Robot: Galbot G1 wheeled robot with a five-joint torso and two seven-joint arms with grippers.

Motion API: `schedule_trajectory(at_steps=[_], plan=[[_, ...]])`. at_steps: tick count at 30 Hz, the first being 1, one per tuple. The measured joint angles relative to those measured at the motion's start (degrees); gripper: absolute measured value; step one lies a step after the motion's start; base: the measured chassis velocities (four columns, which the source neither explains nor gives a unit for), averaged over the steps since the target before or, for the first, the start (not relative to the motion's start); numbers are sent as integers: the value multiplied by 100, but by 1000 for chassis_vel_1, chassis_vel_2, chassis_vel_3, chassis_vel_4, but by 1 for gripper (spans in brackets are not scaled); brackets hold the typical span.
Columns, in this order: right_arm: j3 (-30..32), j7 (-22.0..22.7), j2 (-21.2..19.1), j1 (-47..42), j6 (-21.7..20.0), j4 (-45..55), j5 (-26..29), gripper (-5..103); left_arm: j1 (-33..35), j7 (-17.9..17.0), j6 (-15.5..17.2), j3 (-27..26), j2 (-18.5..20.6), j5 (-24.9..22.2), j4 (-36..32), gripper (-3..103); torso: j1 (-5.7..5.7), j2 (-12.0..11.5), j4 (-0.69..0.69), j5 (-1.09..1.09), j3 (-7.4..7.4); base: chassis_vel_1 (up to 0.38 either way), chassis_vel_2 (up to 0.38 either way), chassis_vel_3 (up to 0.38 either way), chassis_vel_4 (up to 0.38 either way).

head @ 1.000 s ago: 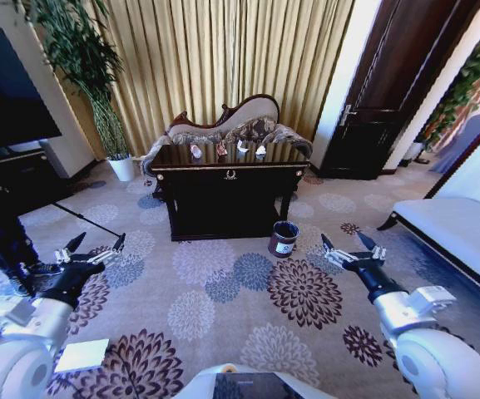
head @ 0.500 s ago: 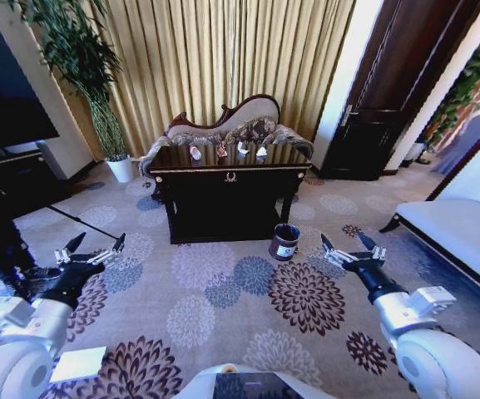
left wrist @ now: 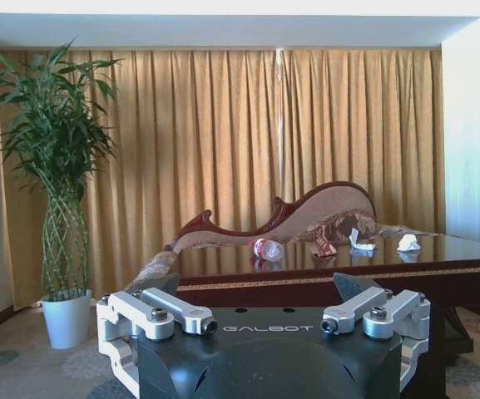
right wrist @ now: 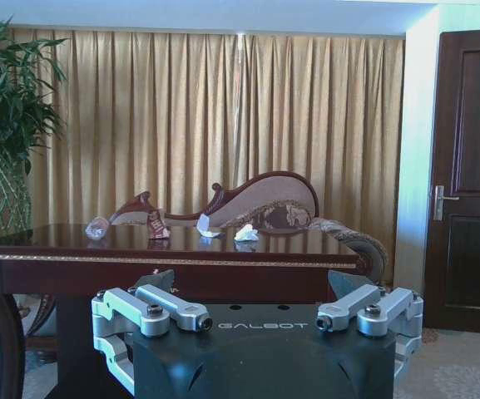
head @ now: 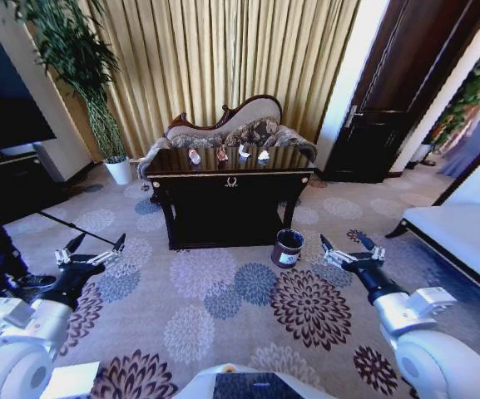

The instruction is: Move to the front of the table and place the trash on the table into the trash bin.

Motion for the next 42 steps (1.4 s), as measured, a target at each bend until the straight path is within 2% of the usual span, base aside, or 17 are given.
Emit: schedule_trajectory(at_steps=[8,42], plan=[[-5,-7,1,3,7,-8,-3,100,0,22,-13,5,-6,-2,11,100,-1,1,1,-5,-1,-132,151,128,-163],[-38,-54,5,8,20,-27,-8,100,-5,108,-61,24,-10,-8,37,100,-1,1,0,-3,-1,-155,156,157,-151]])
